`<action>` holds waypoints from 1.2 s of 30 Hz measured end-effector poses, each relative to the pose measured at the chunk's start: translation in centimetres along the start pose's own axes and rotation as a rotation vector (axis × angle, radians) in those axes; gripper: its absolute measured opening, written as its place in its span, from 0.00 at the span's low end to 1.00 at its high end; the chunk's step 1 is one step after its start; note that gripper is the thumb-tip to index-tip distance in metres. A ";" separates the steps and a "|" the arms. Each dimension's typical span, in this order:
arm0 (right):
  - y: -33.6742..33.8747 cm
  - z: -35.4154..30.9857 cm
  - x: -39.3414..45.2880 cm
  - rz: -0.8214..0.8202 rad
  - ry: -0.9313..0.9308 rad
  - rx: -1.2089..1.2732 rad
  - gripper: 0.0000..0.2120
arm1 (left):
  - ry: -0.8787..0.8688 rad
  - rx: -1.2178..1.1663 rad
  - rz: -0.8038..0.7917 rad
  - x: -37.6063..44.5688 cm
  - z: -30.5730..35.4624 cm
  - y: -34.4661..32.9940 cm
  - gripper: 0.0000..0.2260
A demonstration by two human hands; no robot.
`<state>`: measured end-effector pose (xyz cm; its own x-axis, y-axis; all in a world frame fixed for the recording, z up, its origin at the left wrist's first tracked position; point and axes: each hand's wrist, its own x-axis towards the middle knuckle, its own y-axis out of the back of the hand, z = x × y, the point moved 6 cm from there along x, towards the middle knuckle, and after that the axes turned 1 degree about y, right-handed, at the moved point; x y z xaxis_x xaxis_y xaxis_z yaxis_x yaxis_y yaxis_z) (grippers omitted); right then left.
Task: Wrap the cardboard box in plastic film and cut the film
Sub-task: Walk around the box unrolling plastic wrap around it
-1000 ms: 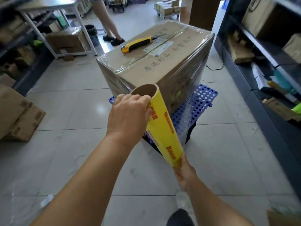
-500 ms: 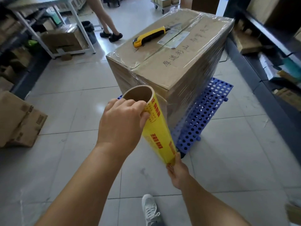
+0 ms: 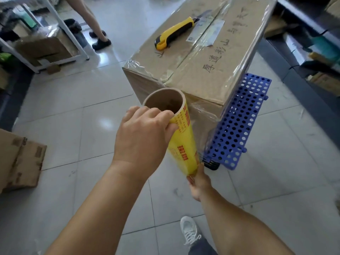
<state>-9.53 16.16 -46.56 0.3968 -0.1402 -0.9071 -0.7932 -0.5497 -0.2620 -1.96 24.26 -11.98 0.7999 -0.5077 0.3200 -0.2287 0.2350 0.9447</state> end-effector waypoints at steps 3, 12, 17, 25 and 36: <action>-0.7 0.2 0.6 0.015 -0.002 0.036 0.20 | -0.043 -0.006 -0.010 0.8 -1.1 -0.1 0.11; -1.1 0.5 1.6 0.108 0.033 0.154 0.26 | -0.127 -0.059 -0.033 2.8 -3.2 -1.0 0.10; -1.7 1.0 1.4 0.172 0.050 0.194 0.26 | -0.227 -0.143 -0.014 3.2 -4.4 -1.2 0.08; -4.2 4.1 0.6 0.212 0.116 0.347 0.33 | -0.433 -0.229 -0.068 3.5 -7.3 -1.4 0.08; -10.2 9.4 -1.9 0.260 0.205 0.479 0.35 | -0.633 -0.269 -0.096 4.1 -12.4 -0.7 0.14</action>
<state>-6.52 29.84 -45.25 0.2040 -0.4033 -0.8920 -0.9782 -0.0482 -0.2019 8.39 32.28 -12.17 0.3137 -0.9031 0.2933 0.0376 0.3204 0.9465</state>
